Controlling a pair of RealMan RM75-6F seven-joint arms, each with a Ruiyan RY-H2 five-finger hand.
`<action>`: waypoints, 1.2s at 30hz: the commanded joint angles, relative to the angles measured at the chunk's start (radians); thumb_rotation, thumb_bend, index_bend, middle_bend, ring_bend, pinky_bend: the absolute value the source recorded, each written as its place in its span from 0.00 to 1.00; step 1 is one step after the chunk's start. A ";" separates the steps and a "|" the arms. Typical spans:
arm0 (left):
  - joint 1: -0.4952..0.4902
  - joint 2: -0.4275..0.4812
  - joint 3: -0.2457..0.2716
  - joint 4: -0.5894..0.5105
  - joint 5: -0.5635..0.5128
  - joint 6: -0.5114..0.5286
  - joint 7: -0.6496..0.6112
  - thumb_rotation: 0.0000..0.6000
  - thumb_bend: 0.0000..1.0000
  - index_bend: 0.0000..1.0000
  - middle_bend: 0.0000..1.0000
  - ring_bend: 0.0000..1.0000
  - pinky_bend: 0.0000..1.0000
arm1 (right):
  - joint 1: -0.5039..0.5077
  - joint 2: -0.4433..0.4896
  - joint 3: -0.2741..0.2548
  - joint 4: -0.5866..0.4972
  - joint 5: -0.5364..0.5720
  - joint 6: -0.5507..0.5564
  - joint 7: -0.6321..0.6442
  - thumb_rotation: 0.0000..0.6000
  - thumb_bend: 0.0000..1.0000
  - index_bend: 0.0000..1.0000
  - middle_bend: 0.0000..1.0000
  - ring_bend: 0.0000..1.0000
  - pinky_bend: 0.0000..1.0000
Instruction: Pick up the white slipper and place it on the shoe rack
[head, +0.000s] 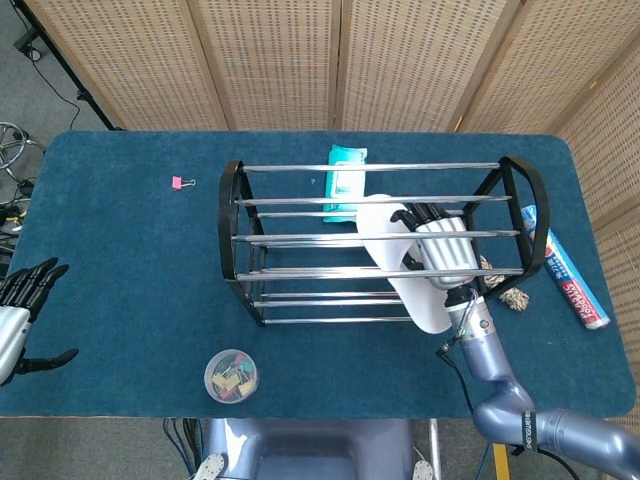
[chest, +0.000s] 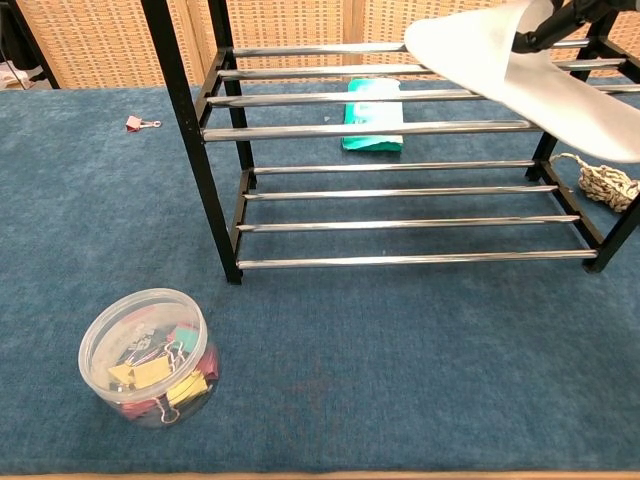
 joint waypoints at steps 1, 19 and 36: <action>0.001 0.000 0.000 0.000 0.000 0.001 0.000 1.00 0.00 0.00 0.00 0.00 0.00 | -0.005 -0.002 -0.006 -0.004 -0.007 0.009 0.000 1.00 0.35 0.37 0.24 0.24 0.50; 0.005 0.004 0.004 -0.001 0.012 0.008 -0.008 1.00 0.00 0.00 0.00 0.00 0.00 | -0.054 0.010 -0.044 -0.049 -0.060 0.077 -0.001 1.00 0.35 0.36 0.23 0.23 0.50; 0.003 -0.002 0.005 -0.006 0.008 0.003 0.011 1.00 0.00 0.00 0.00 0.00 0.00 | -0.094 0.001 -0.075 -0.062 -0.121 0.127 0.016 1.00 0.35 0.35 0.22 0.22 0.50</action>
